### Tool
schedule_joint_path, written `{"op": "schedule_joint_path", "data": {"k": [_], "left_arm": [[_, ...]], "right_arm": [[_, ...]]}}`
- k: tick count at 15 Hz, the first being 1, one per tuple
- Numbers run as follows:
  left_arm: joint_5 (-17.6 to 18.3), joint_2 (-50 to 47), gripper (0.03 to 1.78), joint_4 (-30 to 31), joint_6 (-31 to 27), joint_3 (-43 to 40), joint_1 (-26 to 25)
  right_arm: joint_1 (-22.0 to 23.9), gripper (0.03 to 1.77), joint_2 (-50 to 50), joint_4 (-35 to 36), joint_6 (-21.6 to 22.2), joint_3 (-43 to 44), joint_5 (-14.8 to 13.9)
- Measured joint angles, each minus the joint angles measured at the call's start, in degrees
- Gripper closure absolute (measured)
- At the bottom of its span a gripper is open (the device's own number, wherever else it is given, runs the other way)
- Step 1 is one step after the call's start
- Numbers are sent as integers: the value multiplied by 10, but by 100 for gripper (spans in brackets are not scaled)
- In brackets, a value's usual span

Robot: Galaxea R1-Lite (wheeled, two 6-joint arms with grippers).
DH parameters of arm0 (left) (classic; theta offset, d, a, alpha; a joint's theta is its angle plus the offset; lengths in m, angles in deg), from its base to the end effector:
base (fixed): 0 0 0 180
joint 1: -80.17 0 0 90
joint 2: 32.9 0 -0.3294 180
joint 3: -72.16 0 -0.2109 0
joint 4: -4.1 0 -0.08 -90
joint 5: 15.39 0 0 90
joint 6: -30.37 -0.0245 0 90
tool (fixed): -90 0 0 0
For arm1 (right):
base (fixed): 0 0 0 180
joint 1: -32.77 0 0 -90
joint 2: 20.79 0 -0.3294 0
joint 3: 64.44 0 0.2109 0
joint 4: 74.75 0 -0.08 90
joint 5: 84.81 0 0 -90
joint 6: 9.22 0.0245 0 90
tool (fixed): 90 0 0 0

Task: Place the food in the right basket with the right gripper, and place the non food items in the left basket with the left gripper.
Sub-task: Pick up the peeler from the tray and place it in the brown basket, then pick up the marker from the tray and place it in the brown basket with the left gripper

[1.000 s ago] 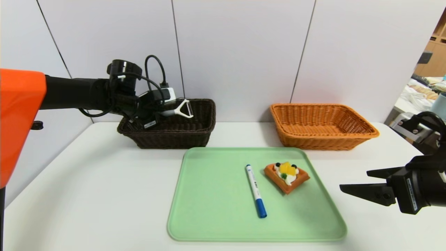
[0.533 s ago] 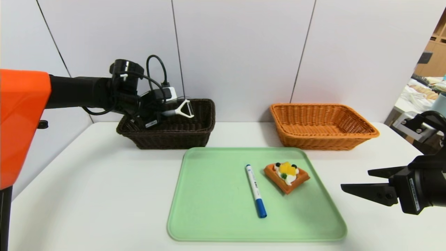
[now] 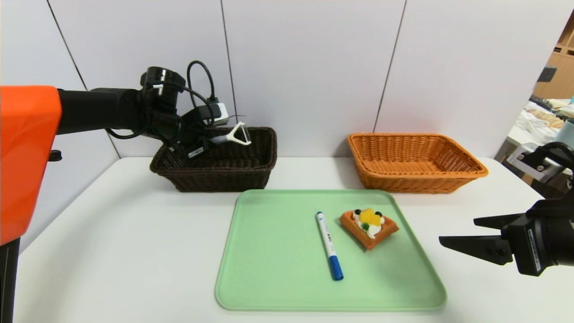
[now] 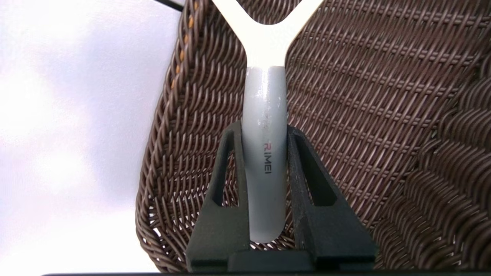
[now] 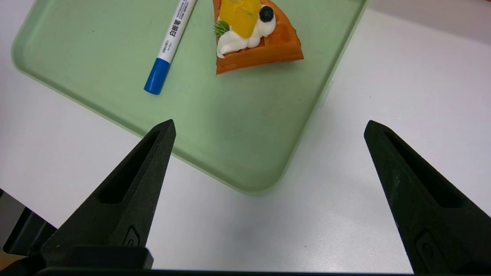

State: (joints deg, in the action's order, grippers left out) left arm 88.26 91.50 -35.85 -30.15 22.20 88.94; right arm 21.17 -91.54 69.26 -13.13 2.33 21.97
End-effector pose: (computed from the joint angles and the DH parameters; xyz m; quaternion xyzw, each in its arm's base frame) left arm 0.4752 -0.0792 0.2340 0.4615 0.1609 -0.3089 0.8159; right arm 0.1760 0.0433 0.2299 -0.0156 0.3334 0.2419 0.9111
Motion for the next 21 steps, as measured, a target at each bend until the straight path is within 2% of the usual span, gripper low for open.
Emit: {"op": "schedule_joint_path", "data": {"k": [4,7,9,11,14,18,20,21], "left_arm": [[0,1,94,-14,5,10,1],[0,0,67,-13,15,12,0],[0,-5,54,-13,45,19,2],[0,-23,44,-15,104,22,20],[-7,-61,34,-20,234,0,80],[-44,-123,25,-18,393,-101,185],[-85,-147,21,-17,463,-141,239],[-121,-153,20,-17,499,-151,265]], "right_arm": [[0,10,1,0,0,0,0],[0,10,2,-1,0,0,0],[0,10,2,0,1,0,0],[0,10,2,2,2,0,-1],[6,10,3,2,2,1,-2],[22,10,5,2,2,-1,-1],[27,10,6,3,1,-4,-1],[30,10,6,3,1,-5,-1]]}}
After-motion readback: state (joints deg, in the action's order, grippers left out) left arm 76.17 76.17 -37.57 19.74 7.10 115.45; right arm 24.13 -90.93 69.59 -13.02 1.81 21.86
